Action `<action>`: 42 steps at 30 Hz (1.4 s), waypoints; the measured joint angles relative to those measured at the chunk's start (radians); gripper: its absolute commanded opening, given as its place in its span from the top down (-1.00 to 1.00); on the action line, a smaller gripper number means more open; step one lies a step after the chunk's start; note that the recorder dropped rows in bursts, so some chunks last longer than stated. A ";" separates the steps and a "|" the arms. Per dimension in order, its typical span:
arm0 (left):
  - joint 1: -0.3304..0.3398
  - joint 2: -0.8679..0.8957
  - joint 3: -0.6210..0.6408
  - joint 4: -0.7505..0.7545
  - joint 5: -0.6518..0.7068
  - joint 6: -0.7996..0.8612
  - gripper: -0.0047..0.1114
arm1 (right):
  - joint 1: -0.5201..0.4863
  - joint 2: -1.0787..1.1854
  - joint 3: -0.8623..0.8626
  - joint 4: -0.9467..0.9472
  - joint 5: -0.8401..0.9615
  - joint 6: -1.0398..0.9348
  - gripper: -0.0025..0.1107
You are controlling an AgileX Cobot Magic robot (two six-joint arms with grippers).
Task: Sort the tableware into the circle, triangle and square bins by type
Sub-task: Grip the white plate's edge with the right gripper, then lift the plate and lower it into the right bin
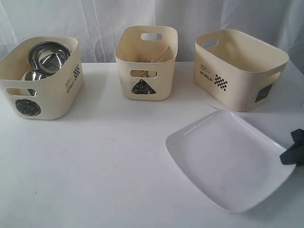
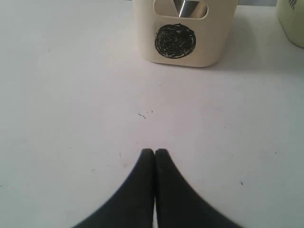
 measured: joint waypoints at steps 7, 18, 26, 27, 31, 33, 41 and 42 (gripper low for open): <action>0.000 0.000 0.000 0.000 0.000 0.000 0.92 | -0.002 0.001 0.000 0.023 0.042 -0.008 0.96; 0.000 0.000 0.000 0.000 0.000 0.000 0.92 | -0.002 0.001 0.000 0.130 0.121 -0.069 0.86; 0.000 0.000 0.000 0.000 0.000 0.000 0.92 | -0.002 0.001 0.000 0.130 0.041 -0.085 0.50; 0.000 0.000 0.000 0.000 0.000 0.000 0.92 | -0.002 0.001 0.000 0.130 0.032 -0.088 0.50; 0.000 0.000 0.000 0.000 0.000 0.000 0.92 | -0.002 0.001 0.000 0.130 0.016 -0.106 0.50; 0.000 0.000 0.000 0.000 0.000 0.000 0.92 | -0.002 0.010 0.000 0.130 0.012 -0.106 0.50; 0.000 0.000 0.000 0.000 0.000 0.000 0.92 | 0.083 0.066 -0.002 0.149 0.019 -0.131 0.53; 0.000 0.000 0.000 0.000 0.000 0.000 0.92 | 0.096 0.071 -0.002 0.152 0.019 -0.136 0.58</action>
